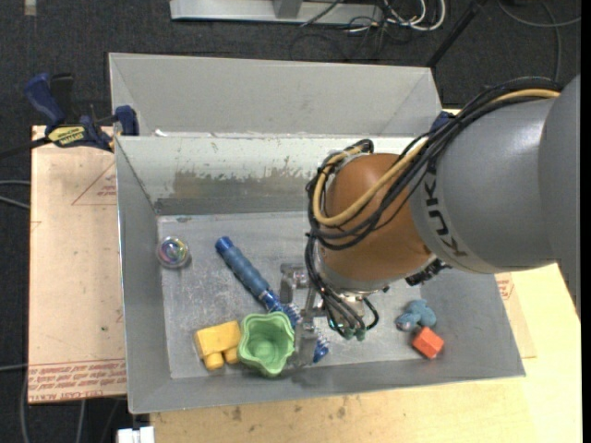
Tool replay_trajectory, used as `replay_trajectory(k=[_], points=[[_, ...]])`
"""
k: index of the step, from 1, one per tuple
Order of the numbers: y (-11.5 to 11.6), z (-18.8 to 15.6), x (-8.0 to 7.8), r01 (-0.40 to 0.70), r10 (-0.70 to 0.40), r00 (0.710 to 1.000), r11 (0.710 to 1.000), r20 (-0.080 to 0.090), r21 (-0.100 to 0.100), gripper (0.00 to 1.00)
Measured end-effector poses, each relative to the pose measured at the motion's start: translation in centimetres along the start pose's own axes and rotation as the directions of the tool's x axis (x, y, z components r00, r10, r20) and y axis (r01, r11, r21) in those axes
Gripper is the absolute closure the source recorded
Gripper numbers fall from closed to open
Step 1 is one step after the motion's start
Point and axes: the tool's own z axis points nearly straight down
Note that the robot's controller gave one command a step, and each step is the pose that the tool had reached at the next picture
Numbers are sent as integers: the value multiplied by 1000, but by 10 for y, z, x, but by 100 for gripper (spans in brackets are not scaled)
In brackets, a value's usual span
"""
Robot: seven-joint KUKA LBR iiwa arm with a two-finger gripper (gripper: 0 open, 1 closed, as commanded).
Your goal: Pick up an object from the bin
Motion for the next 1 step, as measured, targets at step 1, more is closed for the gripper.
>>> replay_trajectory(k=[1], points=[[35, 78, -16, 393, -393, 920, 920, 6, 2, 0]])
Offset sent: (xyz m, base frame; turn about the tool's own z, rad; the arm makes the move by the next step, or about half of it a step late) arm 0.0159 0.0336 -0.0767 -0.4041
